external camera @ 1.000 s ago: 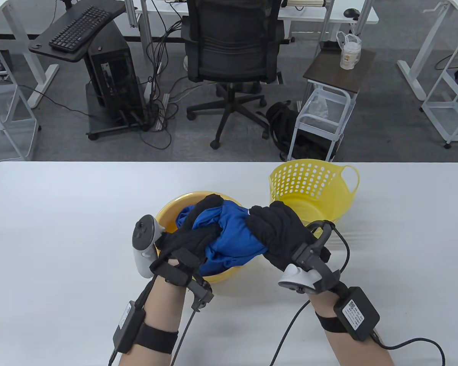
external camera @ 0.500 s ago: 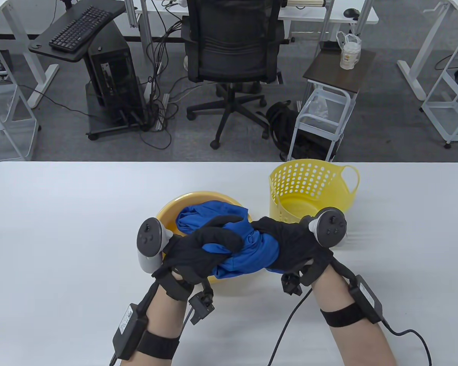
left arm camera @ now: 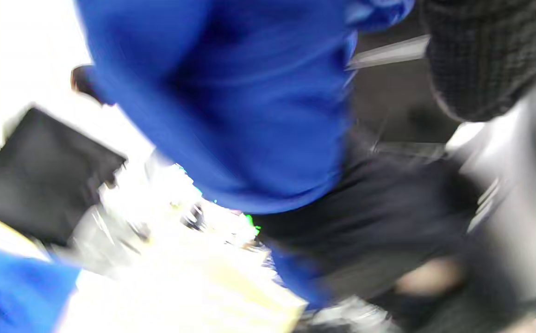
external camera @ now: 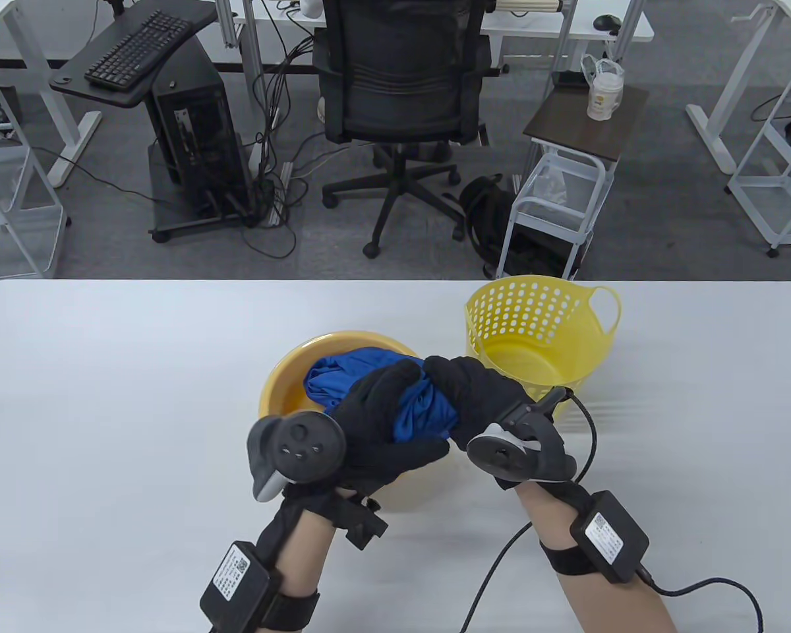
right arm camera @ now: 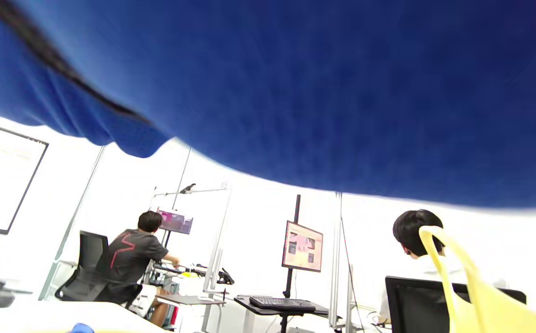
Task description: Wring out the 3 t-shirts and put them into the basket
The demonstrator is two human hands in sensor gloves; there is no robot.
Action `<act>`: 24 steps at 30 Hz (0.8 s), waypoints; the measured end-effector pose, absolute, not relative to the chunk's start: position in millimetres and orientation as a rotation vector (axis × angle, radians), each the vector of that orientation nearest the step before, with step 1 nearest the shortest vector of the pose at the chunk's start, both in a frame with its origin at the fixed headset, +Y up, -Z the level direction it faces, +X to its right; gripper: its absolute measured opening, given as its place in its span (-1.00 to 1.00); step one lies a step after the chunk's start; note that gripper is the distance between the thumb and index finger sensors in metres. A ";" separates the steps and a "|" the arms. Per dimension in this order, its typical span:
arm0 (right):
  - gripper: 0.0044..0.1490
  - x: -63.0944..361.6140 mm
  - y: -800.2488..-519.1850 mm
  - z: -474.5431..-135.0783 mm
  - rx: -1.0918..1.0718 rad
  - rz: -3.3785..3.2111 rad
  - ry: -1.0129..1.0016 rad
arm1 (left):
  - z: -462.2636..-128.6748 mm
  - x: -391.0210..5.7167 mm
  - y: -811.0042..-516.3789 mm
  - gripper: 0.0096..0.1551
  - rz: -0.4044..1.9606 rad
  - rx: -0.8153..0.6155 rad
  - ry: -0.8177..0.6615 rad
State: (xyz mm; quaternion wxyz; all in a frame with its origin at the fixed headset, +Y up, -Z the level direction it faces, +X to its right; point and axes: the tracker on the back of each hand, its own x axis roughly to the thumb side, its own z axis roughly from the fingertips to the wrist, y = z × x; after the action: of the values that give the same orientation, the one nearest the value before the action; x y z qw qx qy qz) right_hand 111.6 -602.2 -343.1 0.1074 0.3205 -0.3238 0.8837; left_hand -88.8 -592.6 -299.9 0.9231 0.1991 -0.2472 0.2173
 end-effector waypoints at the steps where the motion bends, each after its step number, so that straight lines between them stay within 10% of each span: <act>1: -0.08 115.3 -600.0 -344.5 0.908 2.568 -0.882 | -295.8 -78.8 -594.3 0.43 0.262 0.477 -0.489; 9: -0.02 127.5 -602.1 -361.8 0.830 2.213 -0.159 | -301.7 -64.3 -608.6 0.53 -0.004 0.524 -0.459; 24: 0.12 114.3 -663.7 -395.7 0.622 1.643 0.355 | -308.5 -70.4 -623.1 0.27 -0.200 0.751 -0.323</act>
State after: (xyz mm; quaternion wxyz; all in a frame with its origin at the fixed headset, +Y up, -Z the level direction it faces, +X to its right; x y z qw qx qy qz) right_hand 114.3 -663.7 -395.7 0.6246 0.2711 0.1546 0.7159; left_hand -70.4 -623.1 -308.5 0.9128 0.3644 -0.1568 -0.0970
